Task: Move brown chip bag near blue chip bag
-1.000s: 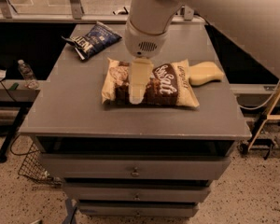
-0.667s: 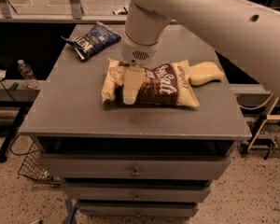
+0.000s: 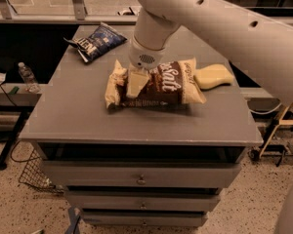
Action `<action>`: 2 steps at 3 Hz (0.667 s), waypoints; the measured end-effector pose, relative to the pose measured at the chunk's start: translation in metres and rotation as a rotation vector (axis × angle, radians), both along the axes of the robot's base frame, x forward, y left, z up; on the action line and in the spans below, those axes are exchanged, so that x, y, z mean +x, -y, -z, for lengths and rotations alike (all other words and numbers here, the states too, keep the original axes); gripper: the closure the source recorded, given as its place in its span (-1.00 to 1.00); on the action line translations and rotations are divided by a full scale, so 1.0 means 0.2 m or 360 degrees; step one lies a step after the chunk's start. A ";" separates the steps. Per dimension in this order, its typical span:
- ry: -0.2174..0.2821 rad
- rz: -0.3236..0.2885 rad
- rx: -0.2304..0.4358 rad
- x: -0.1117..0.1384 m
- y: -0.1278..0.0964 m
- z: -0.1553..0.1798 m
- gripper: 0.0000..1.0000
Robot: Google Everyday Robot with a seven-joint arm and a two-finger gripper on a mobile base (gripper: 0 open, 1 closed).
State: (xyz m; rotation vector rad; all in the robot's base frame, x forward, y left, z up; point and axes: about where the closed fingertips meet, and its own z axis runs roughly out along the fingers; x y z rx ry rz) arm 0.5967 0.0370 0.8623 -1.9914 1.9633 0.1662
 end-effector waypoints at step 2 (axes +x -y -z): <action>0.0397 -0.0123 0.0421 0.15 -0.11 -0.71 1.00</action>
Offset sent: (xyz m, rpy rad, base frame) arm 0.0368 0.0280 0.2168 0.3896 -0.3736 0.1195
